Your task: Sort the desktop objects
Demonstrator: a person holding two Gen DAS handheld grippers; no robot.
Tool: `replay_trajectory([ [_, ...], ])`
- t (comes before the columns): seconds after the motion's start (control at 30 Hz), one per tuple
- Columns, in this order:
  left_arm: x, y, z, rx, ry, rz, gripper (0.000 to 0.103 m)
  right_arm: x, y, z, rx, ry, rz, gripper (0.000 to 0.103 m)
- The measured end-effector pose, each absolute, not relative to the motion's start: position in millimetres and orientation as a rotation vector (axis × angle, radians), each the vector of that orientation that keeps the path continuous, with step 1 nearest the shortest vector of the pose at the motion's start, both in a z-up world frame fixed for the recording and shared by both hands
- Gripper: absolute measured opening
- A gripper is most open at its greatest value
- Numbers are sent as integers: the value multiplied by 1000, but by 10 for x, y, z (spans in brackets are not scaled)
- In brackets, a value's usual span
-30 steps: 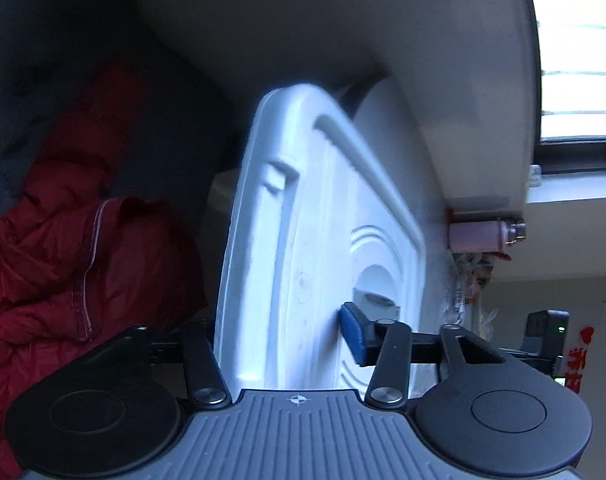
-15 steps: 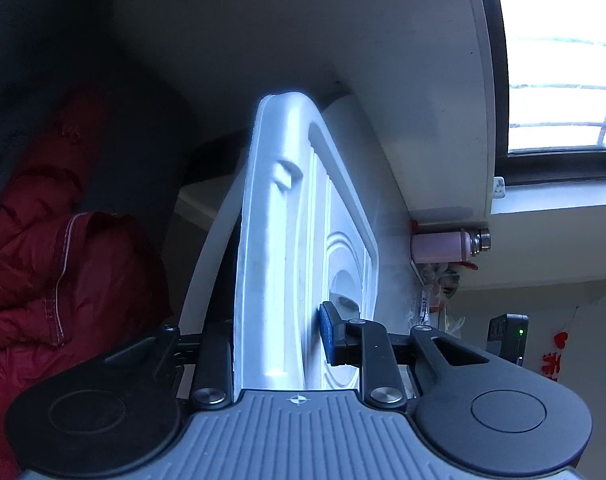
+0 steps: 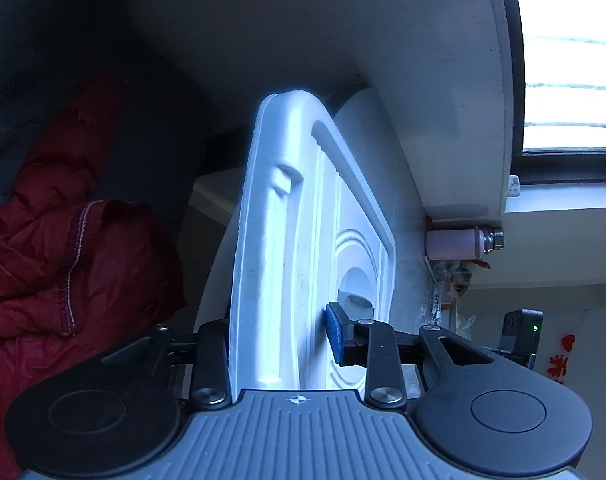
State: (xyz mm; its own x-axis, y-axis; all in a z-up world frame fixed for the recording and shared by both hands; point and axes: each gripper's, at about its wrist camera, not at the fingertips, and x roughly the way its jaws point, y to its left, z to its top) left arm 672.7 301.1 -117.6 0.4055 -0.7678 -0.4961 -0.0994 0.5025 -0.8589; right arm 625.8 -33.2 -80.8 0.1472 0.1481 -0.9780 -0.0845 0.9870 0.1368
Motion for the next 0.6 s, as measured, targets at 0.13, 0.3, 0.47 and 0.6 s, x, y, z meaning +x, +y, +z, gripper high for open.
replay_trajectory([
  [0.13, 6751, 3012, -1125, -961, 1088, -517, 33, 6247, -449, -771, 77, 1406, 169, 4],
  [0.3, 6783, 3025, -1068, -950, 1081, -516, 33, 6250, -526, -699, 84, 1393, 168, 4],
  [0.47, 6791, 3061, -1004, -946, 1067, -514, 32, 6234, -458, -610, 64, 1379, 188, 4],
  [0.6, 6752, 3092, -931, -957, 1038, -521, 28, 6187, -444, -497, 58, 1369, 192, 4],
])
